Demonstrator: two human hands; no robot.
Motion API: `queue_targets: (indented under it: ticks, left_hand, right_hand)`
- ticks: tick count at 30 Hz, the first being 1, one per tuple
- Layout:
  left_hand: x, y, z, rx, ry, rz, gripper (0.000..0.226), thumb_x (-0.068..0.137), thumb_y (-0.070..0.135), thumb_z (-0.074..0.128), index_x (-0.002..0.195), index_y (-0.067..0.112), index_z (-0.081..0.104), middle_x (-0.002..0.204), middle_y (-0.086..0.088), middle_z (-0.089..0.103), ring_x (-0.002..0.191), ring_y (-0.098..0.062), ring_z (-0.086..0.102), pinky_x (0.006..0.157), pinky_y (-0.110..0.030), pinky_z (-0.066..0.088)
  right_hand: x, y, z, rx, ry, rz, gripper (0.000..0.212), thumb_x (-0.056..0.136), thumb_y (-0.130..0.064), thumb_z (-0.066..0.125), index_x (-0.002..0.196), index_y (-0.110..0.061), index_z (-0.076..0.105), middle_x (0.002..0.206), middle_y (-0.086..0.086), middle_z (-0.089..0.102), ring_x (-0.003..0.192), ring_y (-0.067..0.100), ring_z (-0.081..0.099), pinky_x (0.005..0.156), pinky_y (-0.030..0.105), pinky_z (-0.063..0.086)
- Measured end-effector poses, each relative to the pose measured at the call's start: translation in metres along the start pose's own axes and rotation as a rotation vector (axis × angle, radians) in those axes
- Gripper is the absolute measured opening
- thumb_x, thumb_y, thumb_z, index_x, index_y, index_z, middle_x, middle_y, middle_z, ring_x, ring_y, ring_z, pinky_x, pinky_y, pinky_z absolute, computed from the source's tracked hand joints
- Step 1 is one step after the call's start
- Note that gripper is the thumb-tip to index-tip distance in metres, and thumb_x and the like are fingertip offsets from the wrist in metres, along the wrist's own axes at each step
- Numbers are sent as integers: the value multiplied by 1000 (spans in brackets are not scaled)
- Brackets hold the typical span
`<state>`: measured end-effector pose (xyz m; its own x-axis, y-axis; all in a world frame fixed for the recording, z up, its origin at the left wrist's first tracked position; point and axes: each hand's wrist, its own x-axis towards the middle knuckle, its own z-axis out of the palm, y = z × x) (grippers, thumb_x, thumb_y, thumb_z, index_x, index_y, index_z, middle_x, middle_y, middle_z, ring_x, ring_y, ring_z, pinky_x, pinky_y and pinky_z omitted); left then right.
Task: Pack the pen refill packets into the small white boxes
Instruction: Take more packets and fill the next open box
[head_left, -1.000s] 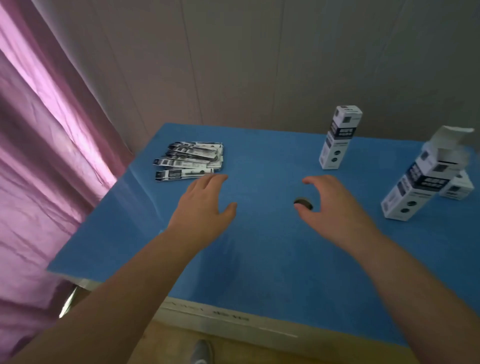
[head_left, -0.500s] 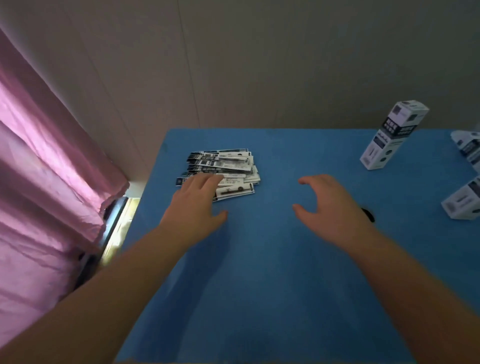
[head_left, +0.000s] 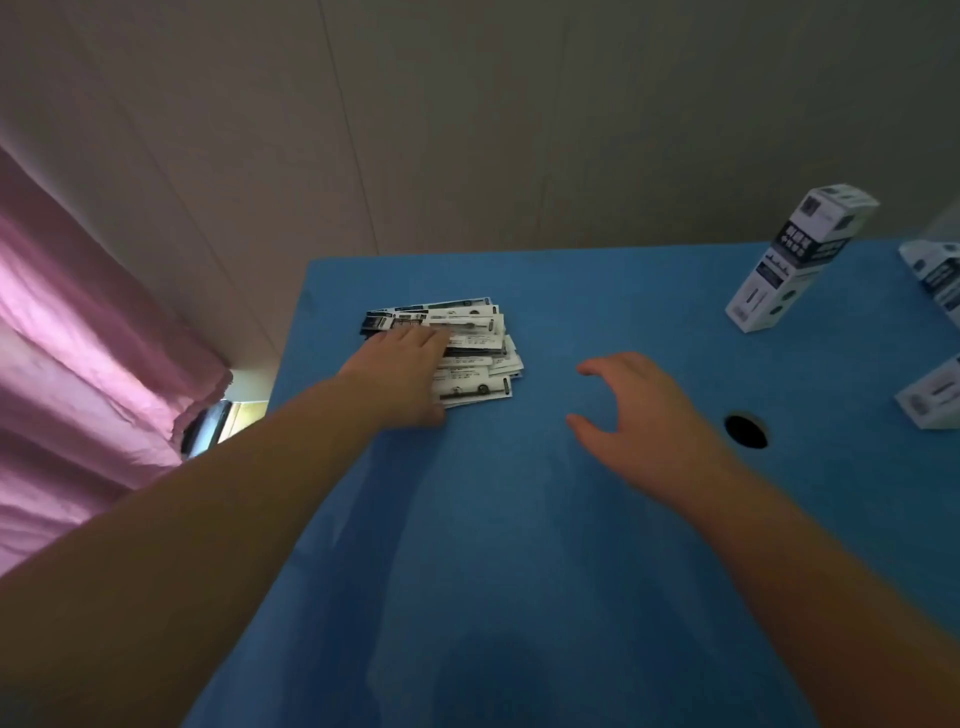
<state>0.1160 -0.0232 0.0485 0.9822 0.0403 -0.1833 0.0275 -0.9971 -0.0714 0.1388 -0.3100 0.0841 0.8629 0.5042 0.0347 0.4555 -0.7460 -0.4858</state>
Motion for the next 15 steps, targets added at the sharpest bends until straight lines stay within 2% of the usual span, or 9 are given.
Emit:
queue_targets:
  ticks: [5,15]
  left_hand:
    - [17,-1,-4,99,-27,78,79,80,54,63,148,17,45,147,-5,45,134,-27,44,109,-39,40]
    - [40,0,-7,73,-38,29,55,86,28,69,137,15,54,132,-7,54,122,-29,53,99,-42,48]
  right_hand:
    - [5,4,3,1,-1,2,51,89,-33,70,137,-20,55,138,-1,52,131,19,49,109,33,40]
    - [13,11,-1,7,18,12,49,89,-31,71,135,-18,57,135,0,53,130,20,50,110,35,39]
